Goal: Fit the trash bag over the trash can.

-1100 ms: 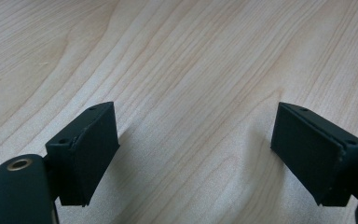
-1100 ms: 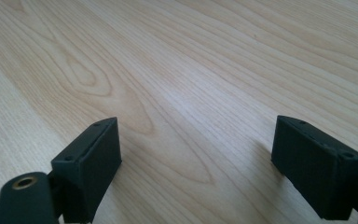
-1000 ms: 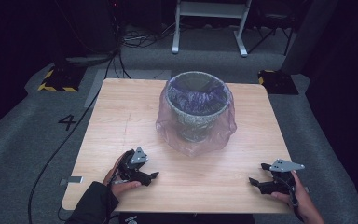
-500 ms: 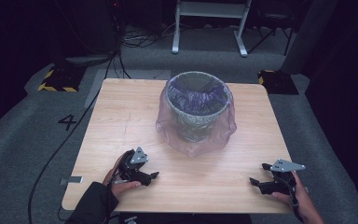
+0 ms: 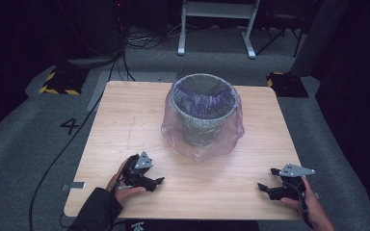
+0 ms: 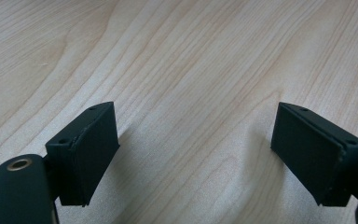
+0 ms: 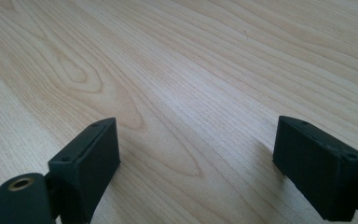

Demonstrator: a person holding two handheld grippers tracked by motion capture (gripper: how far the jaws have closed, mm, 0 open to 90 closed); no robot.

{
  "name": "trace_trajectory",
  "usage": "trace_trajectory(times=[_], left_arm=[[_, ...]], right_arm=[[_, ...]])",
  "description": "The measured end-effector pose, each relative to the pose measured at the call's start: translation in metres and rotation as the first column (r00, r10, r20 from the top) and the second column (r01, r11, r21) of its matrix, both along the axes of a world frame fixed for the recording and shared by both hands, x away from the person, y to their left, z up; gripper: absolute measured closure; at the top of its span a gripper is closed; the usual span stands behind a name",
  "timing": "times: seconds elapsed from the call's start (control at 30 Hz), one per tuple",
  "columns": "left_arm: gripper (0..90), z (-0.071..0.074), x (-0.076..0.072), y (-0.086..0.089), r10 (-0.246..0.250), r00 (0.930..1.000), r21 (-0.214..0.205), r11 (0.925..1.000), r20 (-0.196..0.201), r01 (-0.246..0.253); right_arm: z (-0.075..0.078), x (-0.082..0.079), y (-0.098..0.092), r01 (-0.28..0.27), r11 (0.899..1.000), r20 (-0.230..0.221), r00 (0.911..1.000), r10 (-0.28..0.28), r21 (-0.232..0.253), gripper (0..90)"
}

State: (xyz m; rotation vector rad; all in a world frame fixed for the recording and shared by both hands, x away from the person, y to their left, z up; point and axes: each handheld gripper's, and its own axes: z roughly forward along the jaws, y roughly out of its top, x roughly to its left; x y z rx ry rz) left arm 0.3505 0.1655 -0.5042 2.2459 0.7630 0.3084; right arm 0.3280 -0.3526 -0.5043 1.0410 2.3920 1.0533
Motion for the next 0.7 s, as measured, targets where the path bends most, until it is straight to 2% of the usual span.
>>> trace_trajectory(times=[0.7], left_arm=[[14.1,-0.0001,0.0005,-0.0003,-0.004,1.0000,-0.001,1.0000,-0.001,0.004]], right_arm=[[0.0000,0.0002,0.0000,0.003,1.000,0.000,1.0000,-0.003,0.000,14.2]])
